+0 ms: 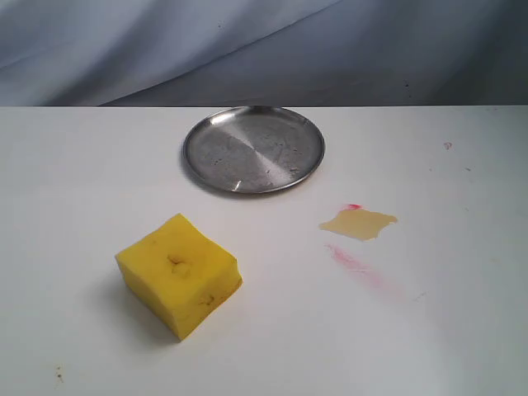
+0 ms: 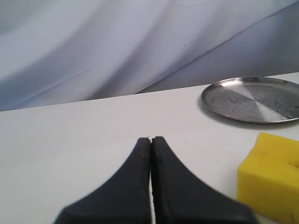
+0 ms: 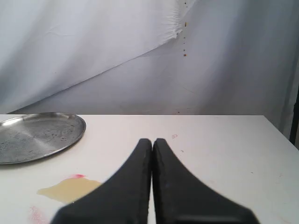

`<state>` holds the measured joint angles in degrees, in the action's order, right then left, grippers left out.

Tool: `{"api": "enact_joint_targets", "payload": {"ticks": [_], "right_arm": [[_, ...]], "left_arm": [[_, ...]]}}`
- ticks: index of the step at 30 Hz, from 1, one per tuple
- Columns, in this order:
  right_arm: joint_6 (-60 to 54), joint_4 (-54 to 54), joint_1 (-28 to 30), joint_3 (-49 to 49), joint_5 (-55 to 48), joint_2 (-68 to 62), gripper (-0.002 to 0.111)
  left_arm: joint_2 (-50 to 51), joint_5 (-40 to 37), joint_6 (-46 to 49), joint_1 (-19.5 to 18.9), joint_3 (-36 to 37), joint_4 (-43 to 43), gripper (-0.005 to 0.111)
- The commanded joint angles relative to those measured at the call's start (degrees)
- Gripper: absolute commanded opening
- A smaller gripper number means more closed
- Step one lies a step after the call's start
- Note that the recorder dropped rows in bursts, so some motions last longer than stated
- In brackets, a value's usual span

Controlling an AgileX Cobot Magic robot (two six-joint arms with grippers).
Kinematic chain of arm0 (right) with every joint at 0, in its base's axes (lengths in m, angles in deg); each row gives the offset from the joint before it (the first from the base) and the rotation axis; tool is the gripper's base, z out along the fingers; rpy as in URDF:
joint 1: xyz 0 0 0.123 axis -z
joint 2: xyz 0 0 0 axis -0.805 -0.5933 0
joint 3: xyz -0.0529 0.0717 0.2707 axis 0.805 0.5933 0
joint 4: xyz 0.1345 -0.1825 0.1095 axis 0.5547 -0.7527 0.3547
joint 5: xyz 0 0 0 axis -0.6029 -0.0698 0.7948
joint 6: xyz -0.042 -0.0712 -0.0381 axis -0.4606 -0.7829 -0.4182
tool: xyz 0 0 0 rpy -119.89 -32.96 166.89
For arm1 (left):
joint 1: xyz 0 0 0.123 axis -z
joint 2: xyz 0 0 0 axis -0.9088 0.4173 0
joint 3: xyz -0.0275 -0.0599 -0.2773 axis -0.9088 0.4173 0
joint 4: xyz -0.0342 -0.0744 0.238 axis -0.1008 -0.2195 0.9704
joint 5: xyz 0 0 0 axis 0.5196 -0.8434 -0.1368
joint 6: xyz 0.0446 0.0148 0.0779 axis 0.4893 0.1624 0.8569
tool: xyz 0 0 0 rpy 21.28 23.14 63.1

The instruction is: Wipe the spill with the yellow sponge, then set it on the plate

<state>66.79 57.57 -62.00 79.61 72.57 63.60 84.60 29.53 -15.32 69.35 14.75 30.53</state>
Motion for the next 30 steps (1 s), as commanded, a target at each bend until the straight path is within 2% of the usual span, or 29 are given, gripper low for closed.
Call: {"api": "enact_joint_targets", "payload": {"ticks": [1,6,11,15,17,20,23,26,28,30], "right_arm": [[-0.62,0.25,0.44,0.17,0.09,0.39,0.000],[-0.62,0.25,0.44,0.17,0.09,0.39,0.000],[-0.37,0.99,0.44,0.17,5.27,0.39,0.000],[8.68,18.99,0.44,0.17,15.87,0.39,0.000],[9.88,18.48,0.31,-0.69,13.46,0.39,0.000],[9.10,16.36,0.31,-7.72,3.06,-0.51,0.000],[-4.32,20.79,-1.77,-17.42,-6.73,-11.66,0.000],[-30.77,39.73,-7.24,-26.64,-14.63,-27.65,0.000],[-40.13,48.14,-10.54,-31.30,-18.97,-37.75,0.000],[-42.43,49.82,-13.13,-34.29,-20.68,-44.91,0.000]], "left_arm": [[-0.20,0.41,-0.47,-0.06,-0.17,0.02,0.000],[-0.20,0.41,-0.47,-0.06,-0.17,0.02,0.000],[-0.20,0.41,-0.47,-0.06,-0.17,0.02,0.000],[-0.20,0.41,-0.47,-0.06,-0.17,0.02,0.000],[-0.20,0.41,-0.47,-0.06,-0.17,0.02,0.000],[-0.20,0.41,-0.47,-0.06,-0.17,0.02,0.000],[-0.20,0.41,-0.47,-0.06,-0.17,0.02,0.000],[-0.20,0.41,-0.47,-0.06,-0.17,0.02,0.000],[-0.20,0.41,-0.47,-0.06,-0.17,0.02,0.000],[-0.20,0.41,-0.47,-0.06,-0.17,0.02,0.000]]}}
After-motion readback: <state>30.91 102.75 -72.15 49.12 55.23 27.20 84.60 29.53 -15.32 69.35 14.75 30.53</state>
